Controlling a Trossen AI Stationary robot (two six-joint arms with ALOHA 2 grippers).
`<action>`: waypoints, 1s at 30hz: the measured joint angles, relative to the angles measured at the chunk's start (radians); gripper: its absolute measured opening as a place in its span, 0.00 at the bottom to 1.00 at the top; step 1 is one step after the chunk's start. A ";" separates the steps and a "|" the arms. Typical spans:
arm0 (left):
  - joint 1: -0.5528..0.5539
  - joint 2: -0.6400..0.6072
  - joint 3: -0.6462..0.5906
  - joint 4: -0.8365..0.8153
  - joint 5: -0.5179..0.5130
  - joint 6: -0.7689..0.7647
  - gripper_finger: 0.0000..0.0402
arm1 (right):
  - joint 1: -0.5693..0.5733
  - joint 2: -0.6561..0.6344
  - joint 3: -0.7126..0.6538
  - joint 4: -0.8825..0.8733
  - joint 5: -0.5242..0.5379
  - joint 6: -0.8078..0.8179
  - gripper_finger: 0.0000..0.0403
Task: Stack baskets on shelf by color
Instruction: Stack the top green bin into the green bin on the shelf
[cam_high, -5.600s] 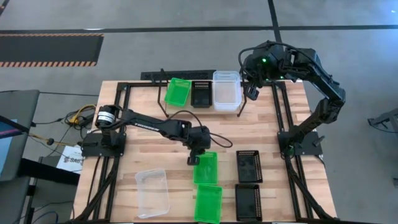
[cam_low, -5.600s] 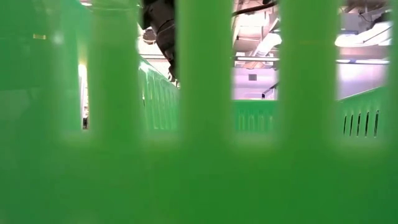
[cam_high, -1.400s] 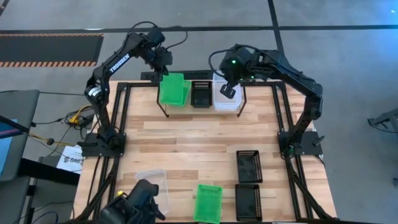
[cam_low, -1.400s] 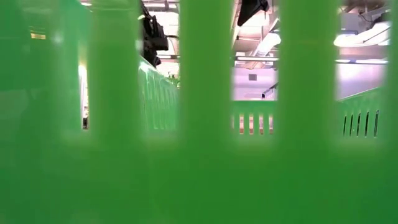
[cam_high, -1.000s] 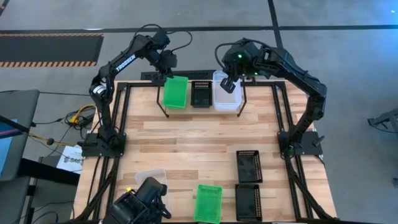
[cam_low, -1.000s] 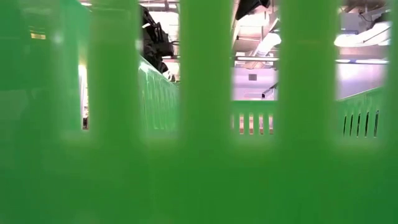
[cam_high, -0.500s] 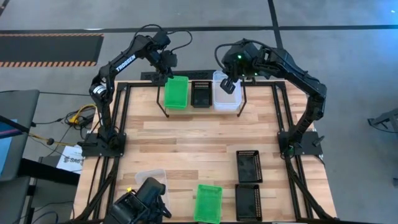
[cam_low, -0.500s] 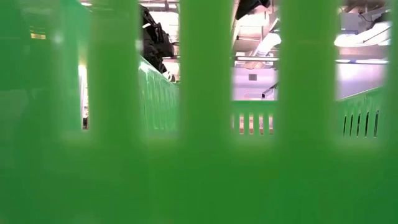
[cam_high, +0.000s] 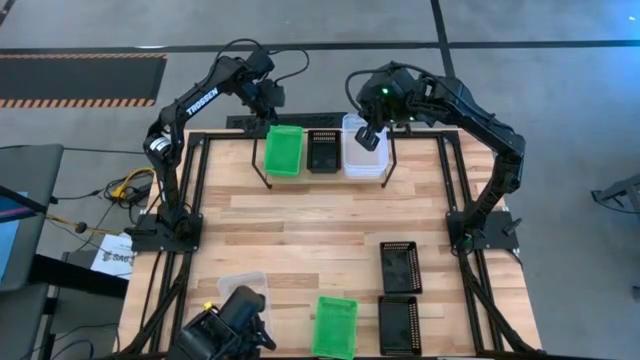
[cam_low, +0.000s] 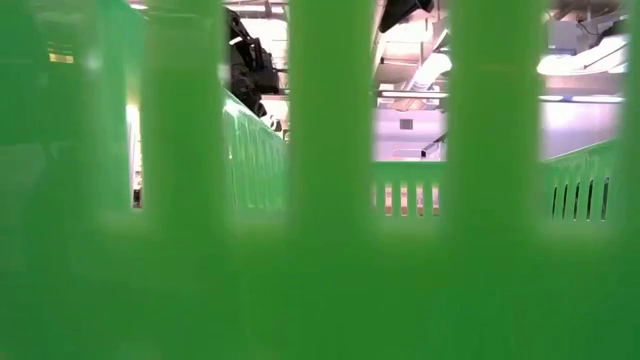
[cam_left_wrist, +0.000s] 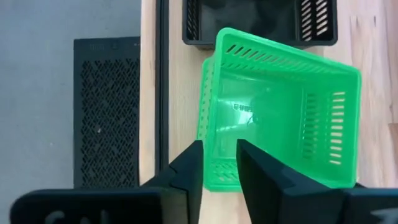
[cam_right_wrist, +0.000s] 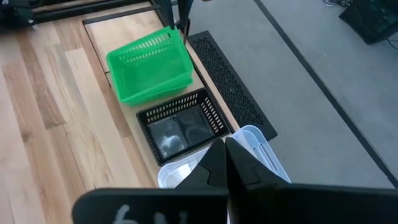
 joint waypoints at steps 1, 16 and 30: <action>-0.002 0.000 0.000 0.000 0.001 0.011 0.22 | -0.002 0.000 0.000 0.000 0.000 0.000 0.01; -0.097 -0.006 0.000 0.087 -0.076 -0.033 0.15 | -0.046 0.000 0.000 -0.019 -0.001 -0.003 0.01; -0.108 -0.002 0.000 0.097 -0.153 -0.052 0.00 | -0.045 0.000 0.000 -0.017 -0.002 0.001 0.01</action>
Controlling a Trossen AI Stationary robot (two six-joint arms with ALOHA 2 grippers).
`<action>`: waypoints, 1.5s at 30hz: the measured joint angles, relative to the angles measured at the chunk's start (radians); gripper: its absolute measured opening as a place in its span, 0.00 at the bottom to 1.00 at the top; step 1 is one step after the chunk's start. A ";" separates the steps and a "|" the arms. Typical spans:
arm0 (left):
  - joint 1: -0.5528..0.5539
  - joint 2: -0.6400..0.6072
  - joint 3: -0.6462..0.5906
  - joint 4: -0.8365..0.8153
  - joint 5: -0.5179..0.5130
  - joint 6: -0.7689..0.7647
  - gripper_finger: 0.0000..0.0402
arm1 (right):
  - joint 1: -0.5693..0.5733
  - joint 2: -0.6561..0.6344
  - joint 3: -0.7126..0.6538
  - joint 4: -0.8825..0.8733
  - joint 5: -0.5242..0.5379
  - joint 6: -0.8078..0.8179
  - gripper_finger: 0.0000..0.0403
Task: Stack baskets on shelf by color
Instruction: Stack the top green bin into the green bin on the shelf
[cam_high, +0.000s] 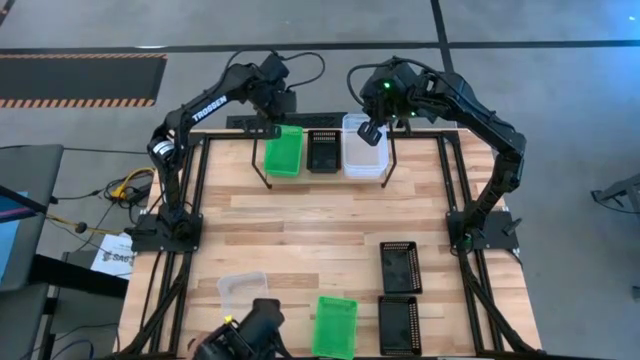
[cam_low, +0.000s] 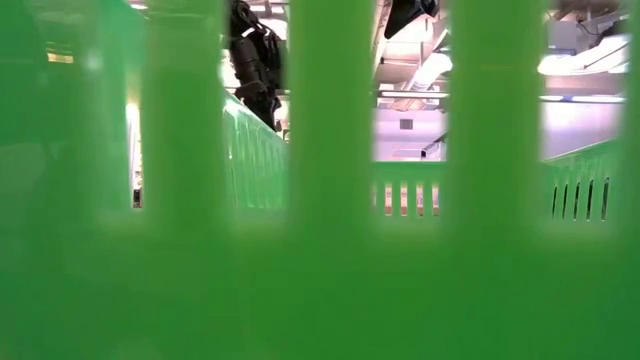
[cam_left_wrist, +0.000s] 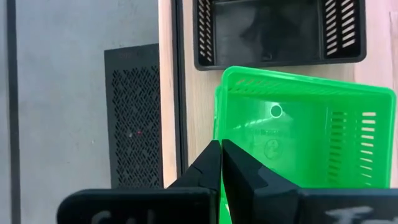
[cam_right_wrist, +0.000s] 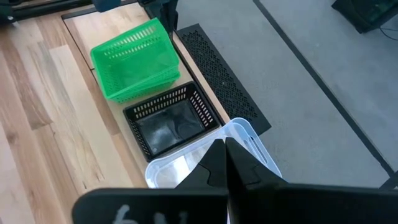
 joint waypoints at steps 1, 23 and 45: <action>0.002 0.000 0.000 0.001 0.002 -0.003 0.00 | 0.000 0.000 0.000 0.000 0.000 0.000 0.01; 0.004 0.002 -0.074 0.072 0.006 -0.029 0.00 | 0.000 0.000 0.000 0.001 -0.001 0.000 0.01; -0.005 -0.015 -0.088 0.062 -0.028 -0.091 0.00 | 0.004 0.000 0.000 -0.001 -0.002 0.001 0.01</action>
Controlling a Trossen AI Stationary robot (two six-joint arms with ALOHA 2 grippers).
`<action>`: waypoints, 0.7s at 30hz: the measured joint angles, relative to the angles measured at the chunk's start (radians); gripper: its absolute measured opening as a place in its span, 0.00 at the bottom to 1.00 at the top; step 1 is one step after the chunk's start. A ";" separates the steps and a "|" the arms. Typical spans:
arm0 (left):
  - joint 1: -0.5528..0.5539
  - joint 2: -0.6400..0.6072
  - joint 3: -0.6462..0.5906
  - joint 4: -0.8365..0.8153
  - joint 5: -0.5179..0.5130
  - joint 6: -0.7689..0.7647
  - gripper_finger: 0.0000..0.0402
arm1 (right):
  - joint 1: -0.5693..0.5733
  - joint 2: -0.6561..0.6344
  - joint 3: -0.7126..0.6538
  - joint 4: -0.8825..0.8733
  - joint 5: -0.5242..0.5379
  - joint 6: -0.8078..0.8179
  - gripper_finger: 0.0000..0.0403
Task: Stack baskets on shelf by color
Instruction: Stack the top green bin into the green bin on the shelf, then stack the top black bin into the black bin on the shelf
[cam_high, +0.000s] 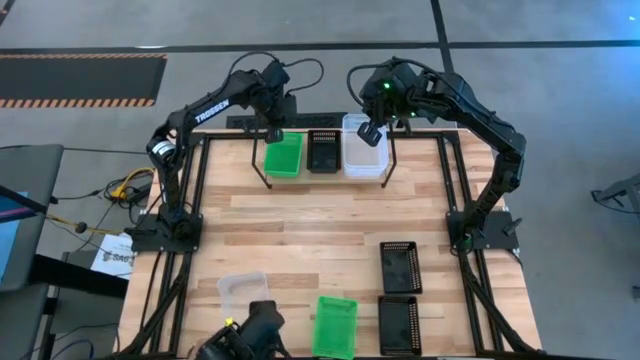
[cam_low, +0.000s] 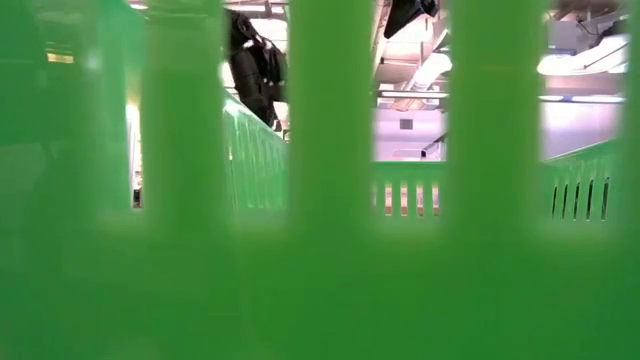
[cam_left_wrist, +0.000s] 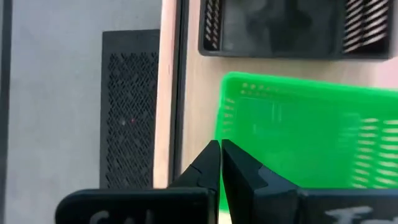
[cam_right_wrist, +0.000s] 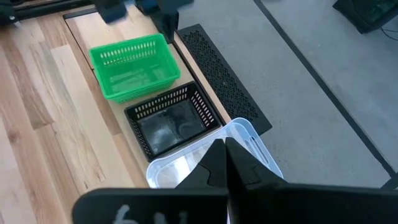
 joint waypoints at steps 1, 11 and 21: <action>-0.012 -0.011 0.019 -0.039 0.000 -0.027 0.00 | 0.000 0.000 0.000 0.000 0.000 0.000 0.01; -0.366 -0.094 0.047 -0.233 -0.118 -0.277 0.00 | -0.035 0.000 0.000 -0.002 -0.006 -0.088 0.01; -0.708 -0.090 0.021 -0.153 -0.144 -0.641 0.00 | -0.092 -0.044 -0.031 -0.293 -0.196 -0.043 0.00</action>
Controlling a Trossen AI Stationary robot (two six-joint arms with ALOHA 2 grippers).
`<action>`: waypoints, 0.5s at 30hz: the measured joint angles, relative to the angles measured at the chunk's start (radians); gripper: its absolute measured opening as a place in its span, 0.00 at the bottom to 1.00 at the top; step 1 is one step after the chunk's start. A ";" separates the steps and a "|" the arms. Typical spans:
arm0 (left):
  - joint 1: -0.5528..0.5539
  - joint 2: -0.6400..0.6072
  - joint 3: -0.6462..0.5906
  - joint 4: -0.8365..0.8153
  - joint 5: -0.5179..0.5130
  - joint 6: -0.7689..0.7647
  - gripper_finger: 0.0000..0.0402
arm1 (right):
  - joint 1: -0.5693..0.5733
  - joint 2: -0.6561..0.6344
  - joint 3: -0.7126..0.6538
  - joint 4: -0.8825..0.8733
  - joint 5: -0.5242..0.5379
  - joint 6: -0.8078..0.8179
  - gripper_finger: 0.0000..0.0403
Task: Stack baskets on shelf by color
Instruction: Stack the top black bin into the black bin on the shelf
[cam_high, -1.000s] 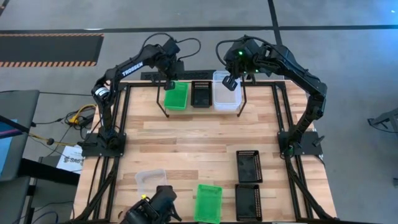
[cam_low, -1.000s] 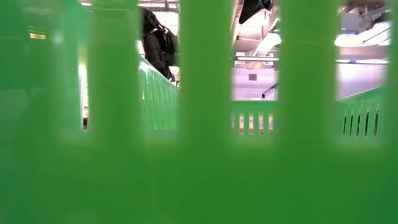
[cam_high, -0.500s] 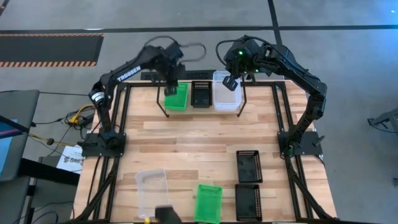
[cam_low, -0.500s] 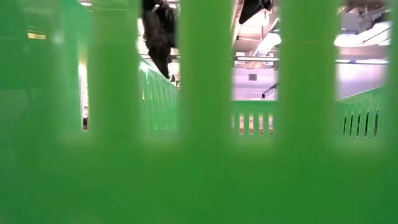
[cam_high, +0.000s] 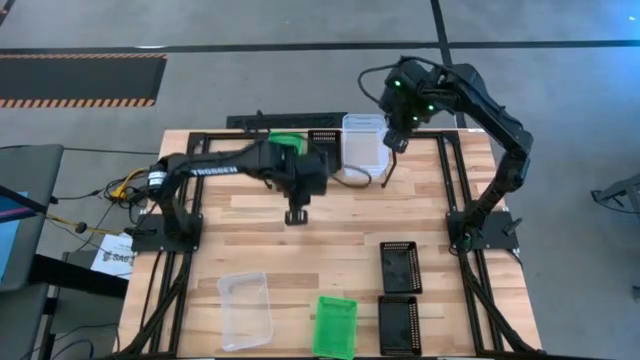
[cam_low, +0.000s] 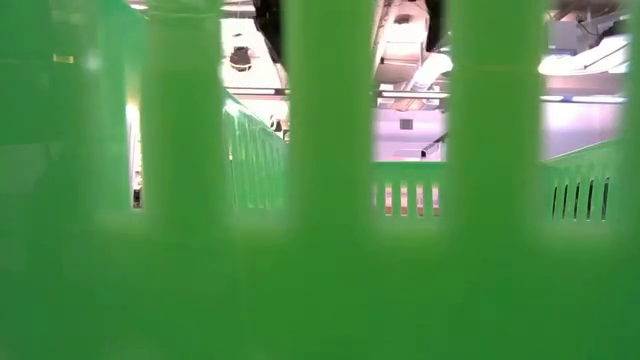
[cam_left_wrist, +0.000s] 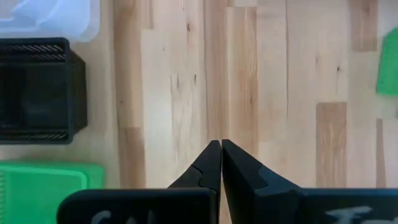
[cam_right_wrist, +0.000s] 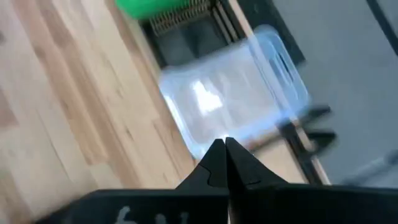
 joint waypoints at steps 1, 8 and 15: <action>-0.014 0.001 0.000 -0.001 -0.014 -0.027 0.00 | 0.013 -0.026 -0.036 0.015 -0.028 0.011 0.00; -0.028 0.003 0.000 -0.084 -0.064 -0.076 0.00 | 0.150 -0.203 -0.329 -0.004 -0.063 0.207 0.00; 0.010 0.003 0.000 -0.122 -0.036 0.064 0.00 | 0.421 -0.374 -0.725 0.083 -0.009 0.561 0.00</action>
